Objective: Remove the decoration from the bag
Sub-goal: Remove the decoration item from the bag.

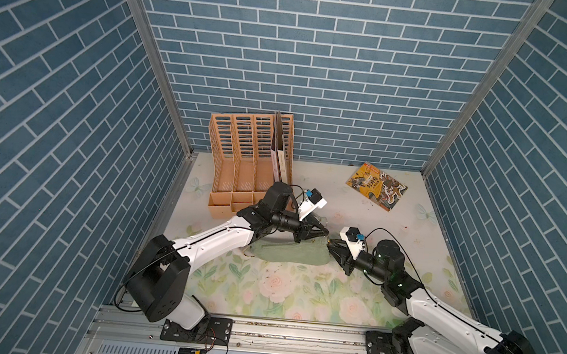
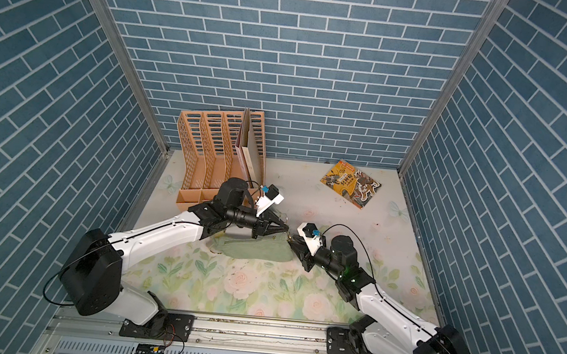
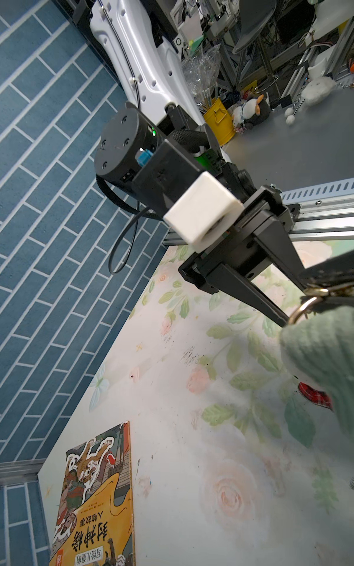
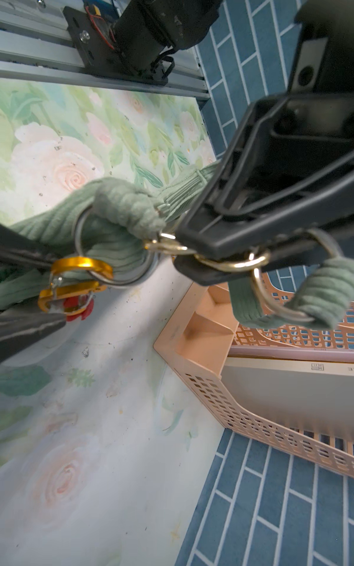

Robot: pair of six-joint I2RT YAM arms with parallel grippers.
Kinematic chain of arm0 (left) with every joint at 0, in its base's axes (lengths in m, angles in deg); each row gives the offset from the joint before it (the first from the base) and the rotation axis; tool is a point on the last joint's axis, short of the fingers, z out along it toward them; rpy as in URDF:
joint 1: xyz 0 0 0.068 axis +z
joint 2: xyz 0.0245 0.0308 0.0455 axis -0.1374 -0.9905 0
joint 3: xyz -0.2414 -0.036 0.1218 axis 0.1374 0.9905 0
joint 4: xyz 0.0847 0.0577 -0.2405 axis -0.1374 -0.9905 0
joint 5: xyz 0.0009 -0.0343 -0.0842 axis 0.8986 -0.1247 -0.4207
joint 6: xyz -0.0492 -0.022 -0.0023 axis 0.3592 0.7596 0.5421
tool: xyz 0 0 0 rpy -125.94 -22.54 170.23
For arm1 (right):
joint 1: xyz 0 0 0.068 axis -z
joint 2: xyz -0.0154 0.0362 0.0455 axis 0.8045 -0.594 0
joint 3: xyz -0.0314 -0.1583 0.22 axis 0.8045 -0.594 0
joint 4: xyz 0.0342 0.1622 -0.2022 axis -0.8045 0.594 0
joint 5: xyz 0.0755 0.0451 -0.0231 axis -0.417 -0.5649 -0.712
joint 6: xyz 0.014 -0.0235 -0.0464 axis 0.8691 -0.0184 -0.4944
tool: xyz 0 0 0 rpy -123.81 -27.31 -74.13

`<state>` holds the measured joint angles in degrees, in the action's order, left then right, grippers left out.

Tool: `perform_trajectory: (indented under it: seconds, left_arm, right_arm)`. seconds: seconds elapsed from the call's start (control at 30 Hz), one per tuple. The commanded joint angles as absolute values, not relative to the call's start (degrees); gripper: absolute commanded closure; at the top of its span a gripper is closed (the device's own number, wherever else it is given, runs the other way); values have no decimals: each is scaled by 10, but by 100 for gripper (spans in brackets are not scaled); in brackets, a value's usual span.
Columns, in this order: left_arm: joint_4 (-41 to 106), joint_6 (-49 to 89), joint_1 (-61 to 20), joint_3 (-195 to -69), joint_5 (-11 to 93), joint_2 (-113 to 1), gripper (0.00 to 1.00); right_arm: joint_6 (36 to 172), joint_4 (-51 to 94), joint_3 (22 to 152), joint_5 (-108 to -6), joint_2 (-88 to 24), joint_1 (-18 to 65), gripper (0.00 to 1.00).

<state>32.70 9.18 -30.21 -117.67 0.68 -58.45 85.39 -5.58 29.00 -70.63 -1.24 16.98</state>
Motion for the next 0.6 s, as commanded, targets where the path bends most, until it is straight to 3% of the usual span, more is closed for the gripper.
perform_trajectory:
  seconds: [0.0, 0.57]
  left_arm:
    - [327, 80, -300, -1195, -8, -572, 100]
    - [325, 82, -299, -1190, 8, -558, 100]
  right_arm:
    - [825, -81, 303, -682, -27, 154, 73]
    - [843, -191, 265, -584, -41, 113, 80]
